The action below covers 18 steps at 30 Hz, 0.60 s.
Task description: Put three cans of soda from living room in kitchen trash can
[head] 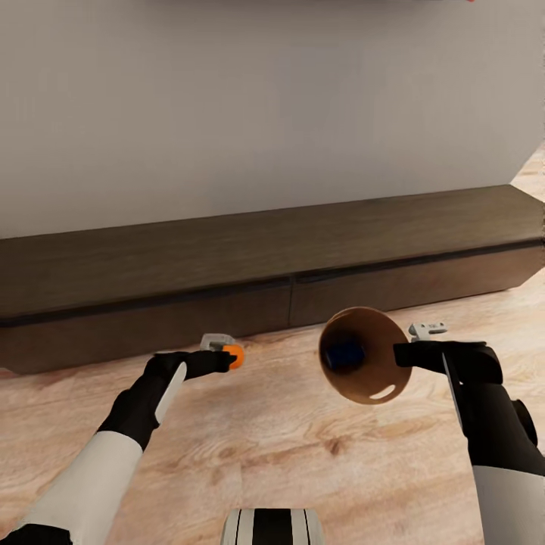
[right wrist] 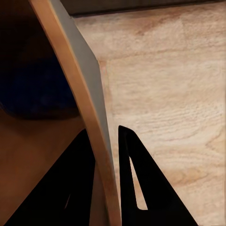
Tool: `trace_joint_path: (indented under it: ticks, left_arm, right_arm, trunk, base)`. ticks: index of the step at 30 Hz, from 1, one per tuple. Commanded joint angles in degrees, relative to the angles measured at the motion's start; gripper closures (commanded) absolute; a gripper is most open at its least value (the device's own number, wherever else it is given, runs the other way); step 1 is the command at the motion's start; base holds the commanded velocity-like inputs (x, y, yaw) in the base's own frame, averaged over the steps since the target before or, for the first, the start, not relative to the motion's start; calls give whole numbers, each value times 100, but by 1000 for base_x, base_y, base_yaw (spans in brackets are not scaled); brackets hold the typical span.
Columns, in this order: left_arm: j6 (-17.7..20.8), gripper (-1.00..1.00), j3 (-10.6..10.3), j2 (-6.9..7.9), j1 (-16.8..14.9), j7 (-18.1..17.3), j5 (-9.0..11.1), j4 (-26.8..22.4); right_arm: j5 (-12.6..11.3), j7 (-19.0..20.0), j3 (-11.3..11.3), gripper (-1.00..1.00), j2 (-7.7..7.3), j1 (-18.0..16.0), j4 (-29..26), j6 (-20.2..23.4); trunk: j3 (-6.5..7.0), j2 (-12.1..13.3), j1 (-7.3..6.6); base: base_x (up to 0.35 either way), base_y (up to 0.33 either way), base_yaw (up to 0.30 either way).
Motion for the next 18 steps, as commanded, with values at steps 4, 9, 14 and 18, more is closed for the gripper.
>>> trace_joint_path:
  ticks: [4,9,14,18]
  left_arm:
    - [676,100,-4,9,355,-19,-26,-989]
    - [1369,100,-13,15,616,-35,-14,-1840]
    - [1951,100,-14,20,871,-297,-3,-2592]
    - [2189,100,-15,25,1027,-690,12,-2994]
  right_arm:
    - [-123,12,9,100,22,67,103,18]
    - [-128,11,0,100,75,93,231,18]
    - [-129,-9,-4,100,88,97,306,18]
    - [-126,-36,0,100,92,97,374,18]
  trunk:
    - [90,6,-10]
    - [201,12,-23]
    - [311,19,-36]
    - [400,24,-46]
  base:
    - [0,0,0]
    - [0,0,0]
    - [0,0,0]
    - [0,0,0]
